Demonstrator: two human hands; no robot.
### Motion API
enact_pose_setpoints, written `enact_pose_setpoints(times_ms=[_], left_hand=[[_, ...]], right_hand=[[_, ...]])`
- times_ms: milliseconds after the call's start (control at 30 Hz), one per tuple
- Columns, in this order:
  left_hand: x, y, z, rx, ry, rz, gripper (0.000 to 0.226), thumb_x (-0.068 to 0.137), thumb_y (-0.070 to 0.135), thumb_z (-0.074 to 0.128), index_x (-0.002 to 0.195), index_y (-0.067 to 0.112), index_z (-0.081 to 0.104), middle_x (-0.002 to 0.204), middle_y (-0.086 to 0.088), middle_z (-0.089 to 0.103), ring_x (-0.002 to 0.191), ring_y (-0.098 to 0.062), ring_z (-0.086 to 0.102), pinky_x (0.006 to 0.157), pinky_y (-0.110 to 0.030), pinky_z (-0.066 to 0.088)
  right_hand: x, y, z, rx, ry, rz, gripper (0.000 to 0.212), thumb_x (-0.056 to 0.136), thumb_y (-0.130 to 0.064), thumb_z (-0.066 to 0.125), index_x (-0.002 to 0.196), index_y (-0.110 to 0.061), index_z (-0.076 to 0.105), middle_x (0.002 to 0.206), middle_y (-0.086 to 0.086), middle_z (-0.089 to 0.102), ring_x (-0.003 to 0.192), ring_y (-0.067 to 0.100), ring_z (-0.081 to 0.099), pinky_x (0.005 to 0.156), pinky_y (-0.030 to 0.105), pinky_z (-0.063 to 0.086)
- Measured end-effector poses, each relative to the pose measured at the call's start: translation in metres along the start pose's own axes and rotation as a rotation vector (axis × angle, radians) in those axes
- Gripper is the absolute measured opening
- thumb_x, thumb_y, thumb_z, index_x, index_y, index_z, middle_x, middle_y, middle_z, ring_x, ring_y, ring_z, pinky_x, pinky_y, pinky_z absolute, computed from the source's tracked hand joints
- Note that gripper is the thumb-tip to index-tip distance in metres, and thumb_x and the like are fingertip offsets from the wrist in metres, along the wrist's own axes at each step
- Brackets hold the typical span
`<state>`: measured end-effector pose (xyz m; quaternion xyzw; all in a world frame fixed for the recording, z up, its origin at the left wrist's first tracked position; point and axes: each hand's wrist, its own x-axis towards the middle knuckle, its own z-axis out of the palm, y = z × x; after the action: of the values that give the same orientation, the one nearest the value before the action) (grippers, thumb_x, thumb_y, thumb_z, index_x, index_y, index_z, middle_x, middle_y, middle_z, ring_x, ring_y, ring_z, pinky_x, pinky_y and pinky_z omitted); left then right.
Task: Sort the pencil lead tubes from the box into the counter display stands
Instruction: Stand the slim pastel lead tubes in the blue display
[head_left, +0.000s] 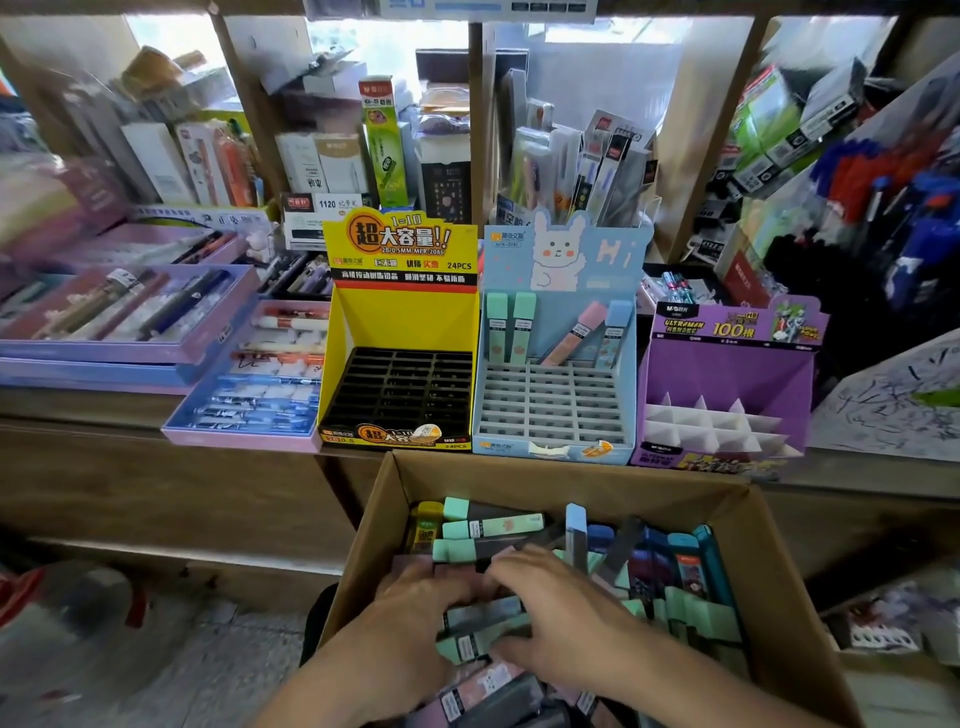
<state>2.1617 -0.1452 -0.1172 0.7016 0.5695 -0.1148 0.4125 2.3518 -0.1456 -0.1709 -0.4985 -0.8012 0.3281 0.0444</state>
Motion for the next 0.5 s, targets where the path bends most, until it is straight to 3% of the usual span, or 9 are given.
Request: enact_pose_setpoints(times_ms=[100,167,267,367,500], left_hand=[[-0.002,-0.002,0.002,-0.026,0.033,-0.035,0.076,0.091,0.004,0.064,0.144,0.053,0.042,0.163,0.012,0.014,0.153,-0.015,0.021,0.123,-0.032,0.028],[-0.002,-0.007,0.004,-0.031,0.066,-0.047,0.073,0.089,0.004,0.064,0.142,0.05,0.044,0.161,0.016,0.016,0.148,-0.012,0.029,0.121,-0.03,0.031],[-0.002,-0.01,0.008,-0.067,0.096,-0.031,0.069,0.088,0.003,0.063,0.13,0.056,0.049,0.154,0.021,0.022,0.141,-0.005,0.035,0.118,-0.023,0.032],[-0.003,-0.01,0.006,-0.101,0.082,-0.025,0.068,0.088,0.003,0.063,0.12,0.061,0.051,0.153,0.021,0.022,0.137,-0.003,0.04,0.115,-0.022,0.035],[-0.005,-0.01,0.006,-0.109,0.022,-0.003,0.08,0.085,-0.002,0.061,0.124,0.067,0.049,0.153,0.019,0.019,0.136,-0.004,0.043,0.115,-0.028,0.04]], right_hand=[[-0.001,-0.001,-0.001,0.056,-0.05,0.057,0.043,0.087,-0.038,0.076,0.122,-0.03,0.052,0.118,-0.012,0.048,0.112,0.01,0.046,0.087,0.033,0.044],[0.0,-0.001,-0.001,0.09,-0.089,0.083,0.039,0.087,-0.038,0.076,0.116,-0.032,0.05,0.119,-0.01,0.049,0.111,0.014,0.05,0.085,0.035,0.047],[0.002,-0.002,-0.001,0.125,-0.124,0.115,0.034,0.087,-0.036,0.077,0.105,-0.038,0.048,0.112,-0.012,0.049,0.1,0.013,0.054,0.071,0.027,0.045],[0.004,-0.004,-0.003,0.135,-0.156,0.134,0.032,0.087,-0.034,0.079,0.104,-0.029,0.052,0.107,-0.007,0.05,0.093,0.015,0.057,0.065,0.031,0.042],[0.002,-0.006,-0.009,0.123,-0.219,0.113,0.03,0.09,-0.032,0.076,0.106,-0.029,0.051,0.094,-0.019,0.044,0.072,-0.005,0.05,0.051,0.016,0.034]])
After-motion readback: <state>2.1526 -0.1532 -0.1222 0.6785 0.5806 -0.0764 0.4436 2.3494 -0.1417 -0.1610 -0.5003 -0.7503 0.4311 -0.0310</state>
